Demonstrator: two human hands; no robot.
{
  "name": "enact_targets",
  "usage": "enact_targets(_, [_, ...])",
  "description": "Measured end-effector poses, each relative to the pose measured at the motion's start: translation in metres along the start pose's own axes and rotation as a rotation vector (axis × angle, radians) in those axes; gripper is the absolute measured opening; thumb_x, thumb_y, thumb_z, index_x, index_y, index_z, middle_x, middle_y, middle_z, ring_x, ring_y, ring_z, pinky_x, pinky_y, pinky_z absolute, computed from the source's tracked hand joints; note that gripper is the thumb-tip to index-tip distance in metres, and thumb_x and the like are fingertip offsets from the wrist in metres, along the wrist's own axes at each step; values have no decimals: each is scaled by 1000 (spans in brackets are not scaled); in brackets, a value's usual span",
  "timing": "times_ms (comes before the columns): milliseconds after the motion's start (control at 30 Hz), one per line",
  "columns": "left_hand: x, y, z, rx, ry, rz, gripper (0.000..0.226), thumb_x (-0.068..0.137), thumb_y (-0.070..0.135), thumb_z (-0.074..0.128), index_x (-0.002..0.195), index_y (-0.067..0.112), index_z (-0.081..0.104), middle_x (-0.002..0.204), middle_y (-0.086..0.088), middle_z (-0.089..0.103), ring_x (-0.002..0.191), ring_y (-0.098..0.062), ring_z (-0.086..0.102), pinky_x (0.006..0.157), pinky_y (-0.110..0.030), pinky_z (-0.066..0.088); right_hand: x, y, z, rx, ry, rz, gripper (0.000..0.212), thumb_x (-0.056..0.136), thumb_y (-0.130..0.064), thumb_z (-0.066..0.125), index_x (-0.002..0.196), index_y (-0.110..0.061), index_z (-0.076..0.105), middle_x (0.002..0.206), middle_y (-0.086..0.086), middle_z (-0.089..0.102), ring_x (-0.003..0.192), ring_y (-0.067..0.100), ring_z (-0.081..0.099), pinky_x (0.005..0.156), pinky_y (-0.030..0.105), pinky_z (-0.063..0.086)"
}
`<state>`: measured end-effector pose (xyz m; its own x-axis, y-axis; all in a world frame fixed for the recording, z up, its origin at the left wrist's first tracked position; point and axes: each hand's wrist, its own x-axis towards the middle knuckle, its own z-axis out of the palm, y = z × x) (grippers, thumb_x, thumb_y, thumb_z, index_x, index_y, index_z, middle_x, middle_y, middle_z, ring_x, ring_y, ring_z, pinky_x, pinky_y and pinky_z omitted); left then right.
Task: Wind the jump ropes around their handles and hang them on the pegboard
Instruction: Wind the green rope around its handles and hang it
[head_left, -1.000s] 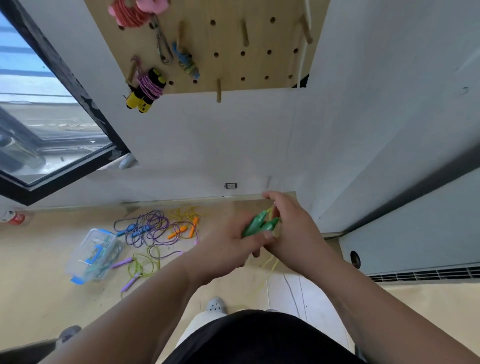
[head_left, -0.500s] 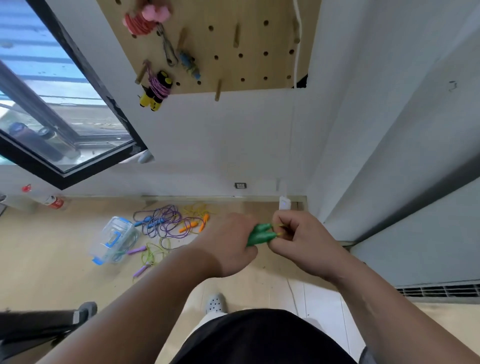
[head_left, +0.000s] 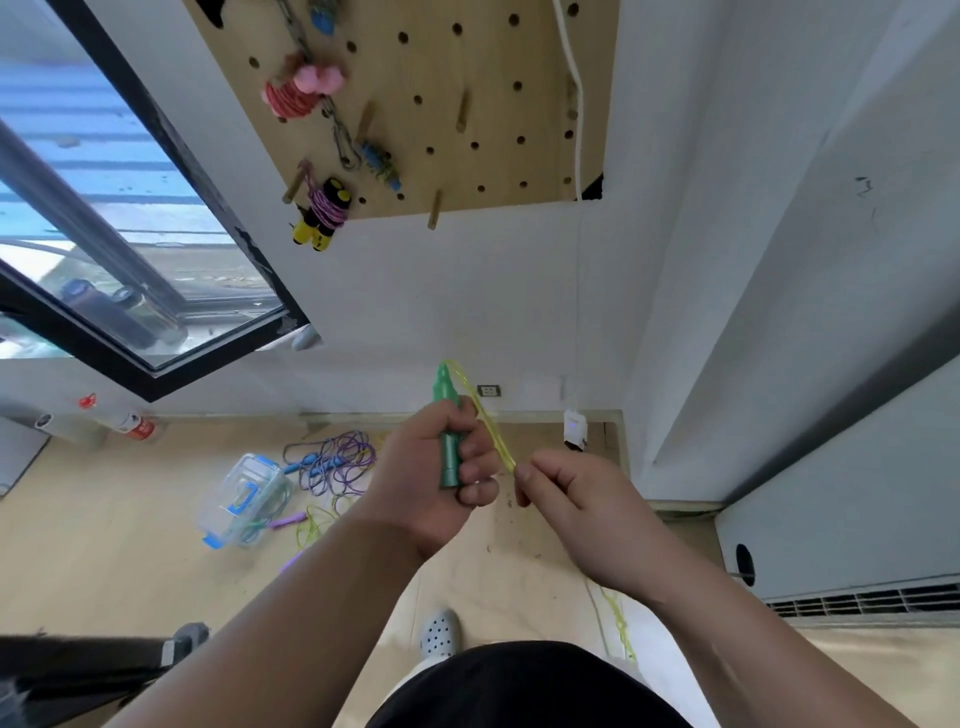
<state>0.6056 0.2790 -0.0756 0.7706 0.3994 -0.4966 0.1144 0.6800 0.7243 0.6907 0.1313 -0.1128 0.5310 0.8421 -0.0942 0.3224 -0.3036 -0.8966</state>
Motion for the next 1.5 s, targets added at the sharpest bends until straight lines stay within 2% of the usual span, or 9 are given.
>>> enact_targets(200, [0, -5, 2, 151, 84, 52, 48, 68, 53, 78, 76, 21, 44, 58, 0, 30, 44, -13, 28, 44, -22, 22, -12, -2, -4, 14, 17, -25, 31, 100, -38, 47, 73, -26, 58, 66, -1, 54, 62, 15, 49, 59, 39, 41])
enact_targets(367, [-4, -10, 0, 353, -3, 96, 43, 82, 47, 63, 93, 6, 54, 72, -15, 46, 62, -25, 51, 59, -35, 52, -21, 0, -7, -4, -66, -49, 28, 103, -34, 47, 77, -31, 60, 75, 3, 61, 72, 17, 56, 70, 41, 47])
enact_targets(500, [-4, -10, -2, 278, -26, 150, 38, 84, 40, 64, 98, 6, 56, 89, -17, 52, 83, -31, 53, 75, -41, 54, -22, 2, -7, 10, -70, -36, 29, 104, -32, 47, 78, -30, 59, 76, 3, 60, 73, 17, 54, 68, 37, 44])
enact_targets(700, [-2, -22, 8, 226, -144, 249, 62, 66, 44, 92, 83, 14, 41, 67, -4, 36, 55, -16, 36, 50, -27, 36, -22, -6, -4, 14, -169, -46, 29, 104, -31, 50, 76, -27, 59, 58, -8, 44, 55, 6, 40, 54, 21, 29])
enact_targets(900, [-6, -16, 10, 113, 19, 277, 17, 88, 25, 66, 77, 15, 57, 69, -8, 49, 61, -22, 46, 63, -37, 38, -19, -7, -8, 33, -78, 8, 30, 103, -33, 50, 79, -28, 67, 64, 4, 51, 59, 8, 43, 59, 31, 34])
enact_targets(1067, [-13, -14, 12, 232, 85, 342, 30, 99, 35, 51, 85, 14, 67, 87, -12, 66, 89, -25, 55, 87, -40, 42, -14, -8, -8, 329, -69, 189, 32, 104, -32, 50, 86, -22, 74, 55, -6, 48, 53, 9, 41, 57, 28, 34])
enact_targets(1200, [-14, -12, 13, 240, 43, 362, 22, 93, 36, 65, 88, 15, 60, 76, -11, 58, 78, -22, 53, 82, -38, 43, -14, -10, -2, 518, -114, 256, 11, 104, -31, 52, 107, -31, 63, 55, -4, 46, 52, 11, 37, 50, 26, 27])
enact_targets(1333, [-14, -11, 8, 177, 16, 350, 26, 87, 27, 71, 75, 12, 54, 67, -9, 51, 77, -24, 52, 84, -41, 42, -16, -8, 0, 521, -116, 220, 19, 103, -30, 53, 120, -36, 59, 56, -5, 45, 54, 11, 37, 52, 27, 28])
enact_targets(1500, [-15, -16, 13, 127, -14, 326, 34, 92, 42, 52, 77, 12, 55, 108, -18, 73, 109, -32, 64, 101, -50, 44, -20, -10, 2, 551, -99, 166, 27, 106, -26, 48, 125, -40, 59, 63, 2, 60, 55, 15, 37, 54, 28, 32])
